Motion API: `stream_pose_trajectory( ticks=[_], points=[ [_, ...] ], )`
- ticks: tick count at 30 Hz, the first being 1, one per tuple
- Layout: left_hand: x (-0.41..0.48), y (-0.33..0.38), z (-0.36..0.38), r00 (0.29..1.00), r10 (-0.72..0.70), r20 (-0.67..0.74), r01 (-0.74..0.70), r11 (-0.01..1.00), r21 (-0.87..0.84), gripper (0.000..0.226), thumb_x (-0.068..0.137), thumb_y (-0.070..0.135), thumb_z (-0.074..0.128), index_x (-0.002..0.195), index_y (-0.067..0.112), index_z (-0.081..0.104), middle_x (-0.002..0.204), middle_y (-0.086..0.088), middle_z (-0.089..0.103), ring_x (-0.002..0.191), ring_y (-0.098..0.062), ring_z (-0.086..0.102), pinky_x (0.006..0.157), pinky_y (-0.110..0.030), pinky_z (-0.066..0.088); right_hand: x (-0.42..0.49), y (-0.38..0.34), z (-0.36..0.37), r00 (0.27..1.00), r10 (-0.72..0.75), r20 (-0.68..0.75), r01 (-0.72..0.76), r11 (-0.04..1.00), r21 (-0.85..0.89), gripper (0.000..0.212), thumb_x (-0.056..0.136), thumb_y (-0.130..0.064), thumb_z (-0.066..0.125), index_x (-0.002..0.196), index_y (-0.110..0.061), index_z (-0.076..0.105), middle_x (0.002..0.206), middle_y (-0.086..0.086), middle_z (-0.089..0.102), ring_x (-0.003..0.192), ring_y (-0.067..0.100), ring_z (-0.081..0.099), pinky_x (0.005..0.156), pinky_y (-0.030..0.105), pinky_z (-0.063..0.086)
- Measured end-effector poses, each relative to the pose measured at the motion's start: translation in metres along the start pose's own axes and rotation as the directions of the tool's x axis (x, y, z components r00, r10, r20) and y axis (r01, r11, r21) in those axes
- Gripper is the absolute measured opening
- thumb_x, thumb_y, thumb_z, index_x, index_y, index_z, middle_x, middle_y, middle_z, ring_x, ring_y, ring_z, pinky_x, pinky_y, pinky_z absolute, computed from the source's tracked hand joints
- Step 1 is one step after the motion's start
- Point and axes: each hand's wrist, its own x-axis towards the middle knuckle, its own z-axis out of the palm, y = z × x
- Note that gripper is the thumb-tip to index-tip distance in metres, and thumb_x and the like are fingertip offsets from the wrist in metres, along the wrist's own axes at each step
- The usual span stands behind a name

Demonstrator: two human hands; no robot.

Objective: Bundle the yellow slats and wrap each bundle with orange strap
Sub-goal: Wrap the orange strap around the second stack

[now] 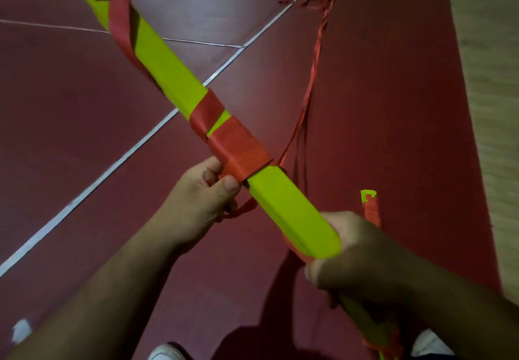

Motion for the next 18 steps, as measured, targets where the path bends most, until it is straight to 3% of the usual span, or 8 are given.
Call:
stream_pose_trajectory(
  ticks=[2, 4, 7, 10, 12, 14, 16, 18],
  points=[
    [-0.003, -0.002, 0.0, 0.994, -0.025, 0.11, 0.039, 0.991, -0.129, 0.077, 0.067, 0.071, 0.074, 0.125, 0.021, 0.065, 0.089, -0.024, 0.062, 0.047, -0.007, 0.041, 0.056, -0.032, 0.035, -0.003, 0.001, -0.001, 0.988, 0.048, 0.146, -0.065, 0.991, 0.115, 0.022, 0.058, -0.009, 0.067, 0.078, -0.01, 0.058, 0.056, 0.011, 0.055, 0.042, 0.021, 0.056, 0.047, 0.033, 0.049],
    [-0.005, 0.0, 0.006, 0.992, -0.023, 0.127, 0.055, 0.966, -0.253, 0.085, 0.069, 0.062, 0.078, 0.134, 0.01, 0.059, 0.106, -0.025, 0.063, 0.044, -0.004, 0.037, 0.056, -0.026, 0.036, -0.005, 0.001, -0.004, 0.95, 0.1, 0.295, -0.166, 0.963, 0.21, 0.033, 0.056, -0.008, 0.068, 0.086, -0.006, 0.054, 0.058, 0.015, 0.056, 0.041, 0.024, 0.056, 0.046, 0.03, 0.05],
    [-0.002, 0.0, 0.013, 0.999, -0.032, 0.003, 0.032, 0.971, -0.239, 0.09, 0.068, 0.06, 0.08, 0.112, -0.013, 0.054, 0.072, -0.018, 0.043, 0.053, -0.013, 0.041, 0.058, -0.034, 0.029, 0.002, 0.004, -0.012, 0.929, 0.144, 0.342, -0.234, 0.942, 0.241, 0.043, 0.052, -0.013, 0.072, 0.091, -0.004, 0.055, 0.064, 0.018, 0.058, 0.047, 0.025, 0.057, 0.047, 0.03, 0.051],
    [-0.002, 0.003, 0.022, 0.982, -0.004, -0.187, -0.009, 0.997, -0.071, 0.05, 0.065, 0.068, 0.078, 0.083, 0.022, 0.071, 0.07, -0.012, 0.042, 0.057, -0.017, 0.039, 0.058, -0.033, 0.032, 0.013, 0.009, -0.013, 1.0, 0.011, 0.022, -0.01, 0.998, -0.059, 0.05, 0.053, -0.042, 0.076, 0.098, -0.026, 0.063, 0.078, 0.0, 0.068, 0.067, 0.016, 0.062, 0.067, 0.038, 0.052],
    [-0.004, 0.009, 0.034, 0.955, -0.021, -0.297, 0.012, 0.999, -0.034, 0.037, 0.071, 0.055, 0.079, 0.079, 0.02, 0.07, 0.065, -0.008, 0.044, 0.052, -0.014, 0.037, 0.05, -0.018, 0.036, 0.015, 0.011, -0.007, 0.974, -0.125, -0.191, 0.042, 0.92, -0.39, 0.064, 0.054, -0.059, 0.076, 0.11, -0.04, 0.053, 0.092, -0.015, 0.067, 0.081, 0.004, 0.062, 0.078, 0.033, 0.052],
    [-0.006, 0.014, 0.046, 0.934, -0.099, -0.343, 0.059, 0.991, -0.124, 0.034, 0.076, 0.04, 0.071, 0.087, 0.007, 0.067, 0.07, -0.009, 0.053, 0.046, -0.007, 0.042, 0.044, -0.012, 0.041, 0.015, 0.01, 0.006, 0.928, -0.2, -0.315, -0.049, 0.77, -0.636, 0.071, 0.059, -0.065, 0.077, 0.116, -0.042, 0.043, 0.1, -0.015, 0.062, 0.093, 0.008, 0.06, 0.08, 0.029, 0.047],
    [-0.007, 0.013, 0.048, 0.931, -0.128, -0.343, 0.094, 0.989, -0.112, 0.047, 0.079, 0.044, 0.071, 0.093, 0.0, 0.066, 0.081, -0.013, 0.05, 0.05, -0.018, 0.035, 0.044, -0.013, 0.042, 0.021, 0.014, 0.012, 0.856, -0.286, -0.432, -0.105, 0.721, -0.685, 0.06, 0.066, -0.061, 0.076, 0.111, -0.034, 0.048, 0.094, -0.006, 0.066, 0.092, 0.021, 0.064, 0.073, 0.032, 0.047],
    [-0.006, 0.012, 0.04, 0.959, -0.085, -0.271, 0.078, 0.996, -0.036, 0.042, 0.081, 0.047, 0.073, 0.092, 0.007, 0.069, 0.086, -0.013, 0.049, 0.06, -0.021, 0.029, 0.046, -0.015, 0.042, 0.023, 0.018, 0.007, 0.83, -0.29, -0.476, -0.067, 0.796, -0.602, 0.044, 0.066, -0.053, 0.074, 0.098, -0.028, 0.056, 0.078, -0.003, 0.067, 0.078, 0.021, 0.066, 0.064, 0.032, 0.048]
  ],
)
